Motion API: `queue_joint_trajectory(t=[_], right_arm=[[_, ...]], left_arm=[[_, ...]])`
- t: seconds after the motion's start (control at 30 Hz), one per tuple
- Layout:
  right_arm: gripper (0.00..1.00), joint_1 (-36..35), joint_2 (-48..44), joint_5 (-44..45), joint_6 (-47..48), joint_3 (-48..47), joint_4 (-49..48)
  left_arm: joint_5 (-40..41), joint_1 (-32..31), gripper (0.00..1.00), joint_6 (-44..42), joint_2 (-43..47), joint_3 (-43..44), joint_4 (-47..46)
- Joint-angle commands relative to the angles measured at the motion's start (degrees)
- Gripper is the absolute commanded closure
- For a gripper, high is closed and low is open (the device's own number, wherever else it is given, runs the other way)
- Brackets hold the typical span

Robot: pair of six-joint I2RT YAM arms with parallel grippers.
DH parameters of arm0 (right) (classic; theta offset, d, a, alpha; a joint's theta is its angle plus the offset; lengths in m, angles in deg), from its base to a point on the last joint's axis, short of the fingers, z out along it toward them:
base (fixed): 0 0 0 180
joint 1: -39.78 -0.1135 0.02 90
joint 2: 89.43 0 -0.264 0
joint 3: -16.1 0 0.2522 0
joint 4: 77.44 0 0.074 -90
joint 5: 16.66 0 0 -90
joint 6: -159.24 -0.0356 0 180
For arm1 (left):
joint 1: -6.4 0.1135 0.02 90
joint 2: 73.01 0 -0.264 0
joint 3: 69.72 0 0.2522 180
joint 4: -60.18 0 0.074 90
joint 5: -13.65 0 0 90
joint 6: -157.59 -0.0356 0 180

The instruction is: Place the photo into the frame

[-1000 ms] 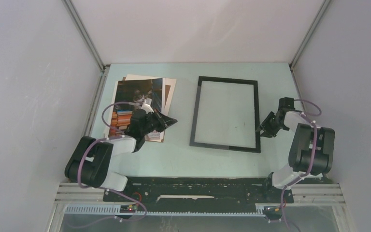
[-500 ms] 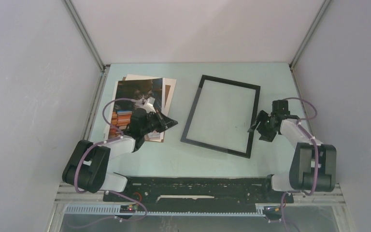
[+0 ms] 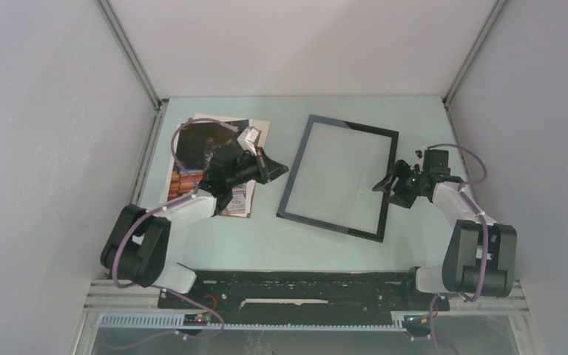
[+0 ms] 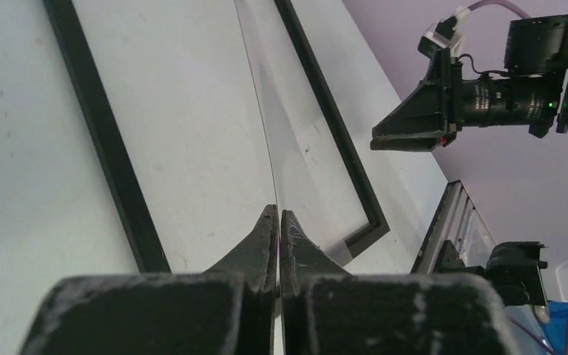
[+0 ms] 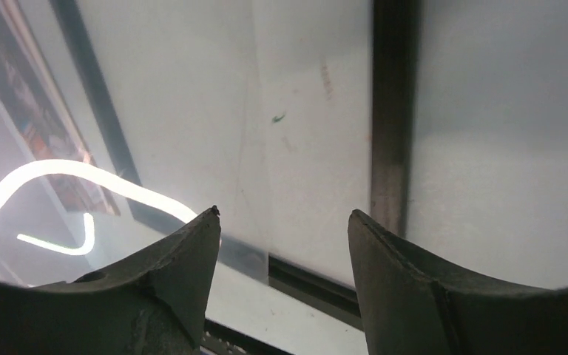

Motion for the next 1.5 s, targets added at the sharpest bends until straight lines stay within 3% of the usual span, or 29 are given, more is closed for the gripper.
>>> queue_joint_trajectory(t=[0.0,0.33,0.53,0.63,0.8,1.07,1.47], right_arm=[[0.3,3.5,1.7,3.8,-2.0,-1.4,-2.1],[0.43,5.5,9.5,3.8,-5.1,-4.6,-5.2],[0.51,5.7,12.5,3.6,-5.3,-5.7,-5.5],[0.5,5.8,12.8,1.5,-5.0,-5.7,-5.9],[0.44,5.6,11.4,-2.4,-4.5,-5.7,-6.2],[0.33,4.1,8.2,-16.5,-9.3,0.4,-10.9],[0.35,-2.7,12.1,-19.4,-11.5,5.8,-15.6]], left_arm=[[-2.6,-0.7,1.0,-2.6,-3.9,5.5,-5.4],[-3.2,-1.6,1.0,5.5,-12.6,9.5,-15.6],[-0.7,-1.7,1.0,5.4,-13.5,9.1,-17.1],[1.4,-1.6,1.0,7.2,-12.3,8.8,-16.0],[6.9,-0.7,1.0,18.0,-11.3,10.3,-5.6],[6.1,1.7,1.0,24.7,-11.8,6.8,-9.0],[4.0,5.0,1.0,26.4,-13.0,1.7,-12.3]])
